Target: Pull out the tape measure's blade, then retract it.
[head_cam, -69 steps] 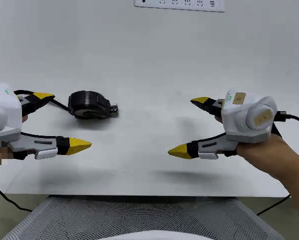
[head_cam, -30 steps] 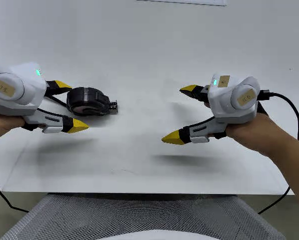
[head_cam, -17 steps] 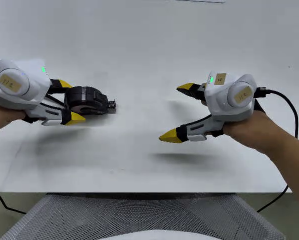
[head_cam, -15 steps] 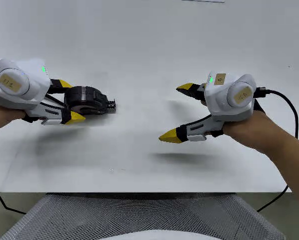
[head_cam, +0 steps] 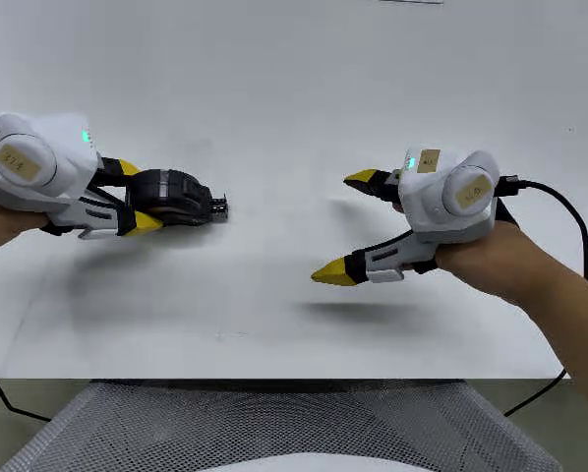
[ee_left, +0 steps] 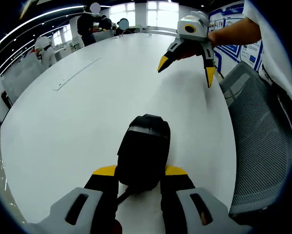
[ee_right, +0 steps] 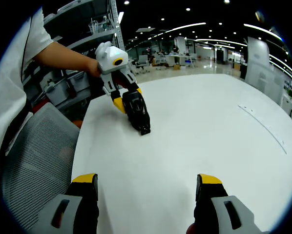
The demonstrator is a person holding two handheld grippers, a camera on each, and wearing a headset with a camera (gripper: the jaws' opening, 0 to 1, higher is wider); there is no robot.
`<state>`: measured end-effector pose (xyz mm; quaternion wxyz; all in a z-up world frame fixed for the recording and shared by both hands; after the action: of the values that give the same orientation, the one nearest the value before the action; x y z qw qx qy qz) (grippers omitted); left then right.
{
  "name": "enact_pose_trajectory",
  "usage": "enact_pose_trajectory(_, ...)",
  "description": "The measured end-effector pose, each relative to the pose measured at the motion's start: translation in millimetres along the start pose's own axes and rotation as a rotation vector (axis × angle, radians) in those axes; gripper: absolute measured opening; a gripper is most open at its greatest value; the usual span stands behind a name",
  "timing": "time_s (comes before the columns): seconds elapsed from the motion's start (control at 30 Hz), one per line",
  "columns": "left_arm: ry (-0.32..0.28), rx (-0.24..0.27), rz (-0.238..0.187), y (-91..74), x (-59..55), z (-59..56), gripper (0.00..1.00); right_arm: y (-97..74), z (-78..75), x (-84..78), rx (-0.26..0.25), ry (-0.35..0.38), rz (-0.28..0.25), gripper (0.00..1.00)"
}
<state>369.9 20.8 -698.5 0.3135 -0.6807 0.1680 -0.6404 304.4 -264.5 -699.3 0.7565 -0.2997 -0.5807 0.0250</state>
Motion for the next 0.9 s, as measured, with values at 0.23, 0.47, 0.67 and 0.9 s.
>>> enact_pose_trajectory(0.23, -0.002, -0.008, 0.006, -0.1, 0.2, 0.9, 0.28, 1.2, 1.5, -0.9, 0.003, 0.001, 0.002, 0.80)
enact_pose_trajectory(0.47, 0.038, -0.025, 0.012, 0.7, 0.9, 2.0, 0.27, 1.9, 1.6, -1.8, 0.000, -0.001, -0.001, 0.78)
enact_pose_trajectory(0.67, 0.057, -0.026, 0.027, 0.7, 1.7, 1.3, 0.26, 3.4, 0.9, -0.2, -0.004, -0.005, -0.008, 0.75)
enact_pose_trajectory(0.9, 0.097, -0.047, 0.031, 0.6, 1.8, 0.9, 0.26, 9.8, 0.5, 2.8, -0.005, -0.020, -0.015, 0.71)
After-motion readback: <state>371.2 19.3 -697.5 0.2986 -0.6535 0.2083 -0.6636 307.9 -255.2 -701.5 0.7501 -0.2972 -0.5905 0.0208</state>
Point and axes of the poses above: the centre of the closed fingertips' face, and the gripper's own axes: y roughly forward along the fingers, z roughly to its left, x roughly out of its top, the point moved 8 cm from there along -y, roughly backward along the fingers, and after that the axes turned 12 degrees about -z, right-handed, at the moved point
